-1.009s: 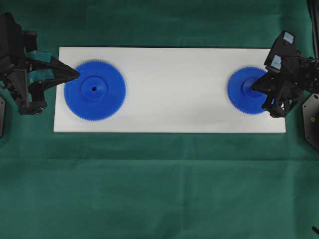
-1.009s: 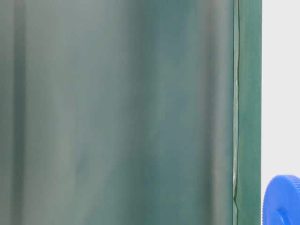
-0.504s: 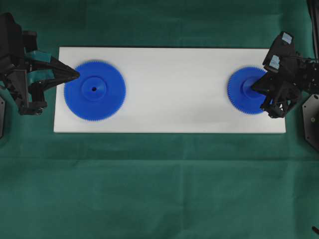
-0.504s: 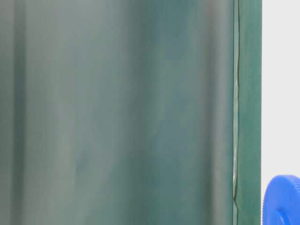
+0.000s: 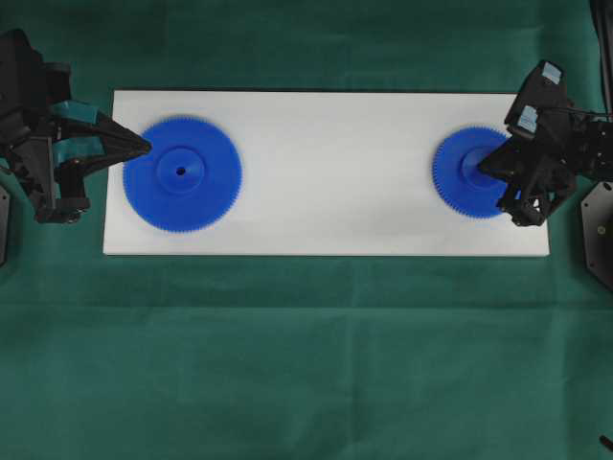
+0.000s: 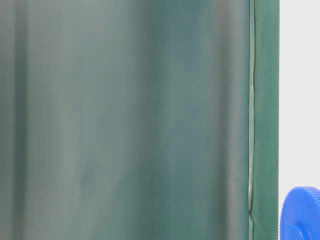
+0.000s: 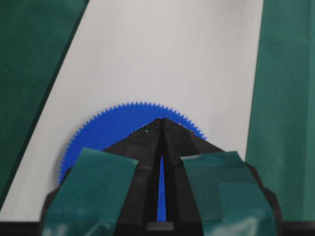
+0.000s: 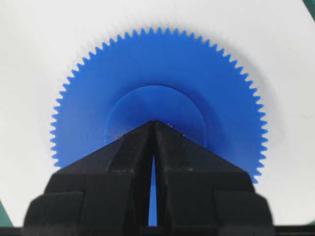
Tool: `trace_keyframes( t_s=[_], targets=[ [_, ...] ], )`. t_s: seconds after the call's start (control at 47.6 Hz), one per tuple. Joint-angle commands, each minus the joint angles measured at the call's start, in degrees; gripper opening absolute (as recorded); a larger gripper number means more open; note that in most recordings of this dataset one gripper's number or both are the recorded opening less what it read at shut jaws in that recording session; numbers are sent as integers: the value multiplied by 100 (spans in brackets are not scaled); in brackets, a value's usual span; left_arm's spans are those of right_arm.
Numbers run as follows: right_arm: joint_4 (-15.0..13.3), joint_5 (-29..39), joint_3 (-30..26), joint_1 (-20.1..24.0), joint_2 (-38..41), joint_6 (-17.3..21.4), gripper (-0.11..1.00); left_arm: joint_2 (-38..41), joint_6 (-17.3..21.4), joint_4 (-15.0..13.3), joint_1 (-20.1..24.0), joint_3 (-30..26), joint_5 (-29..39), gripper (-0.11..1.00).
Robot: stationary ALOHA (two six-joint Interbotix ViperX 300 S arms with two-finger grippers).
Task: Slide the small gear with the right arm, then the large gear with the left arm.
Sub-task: 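Slide the small blue gear left toward the large gear with the right gripper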
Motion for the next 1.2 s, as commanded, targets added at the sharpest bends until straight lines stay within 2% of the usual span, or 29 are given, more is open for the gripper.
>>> trace_keyframes(
  t_s=[0.0,0.252,0.525,0.693,0.862,1.177],
  targets=[
    [0,-88,-114,-9,176,-9,50,9,0,-9,18,-62,-44,-1],
    [-88,-343,-668,18,1055,-62,50,9,0,-9,18,-44,-53,-1],
    [-413,-413,-1846,202,2426,-70,50,26,0,-9,18,-44,-53,-1],
    [-729,-404,-2812,448,3349,-79,50,114,9,-9,18,-62,-97,-1],
    [-1055,-308,-3612,756,3938,-79,50,158,9,-9,18,-53,-114,-1],
    [-1310,-141,-4632,1257,4614,-79,50,176,9,-9,9,-44,-141,-1]
  ],
)
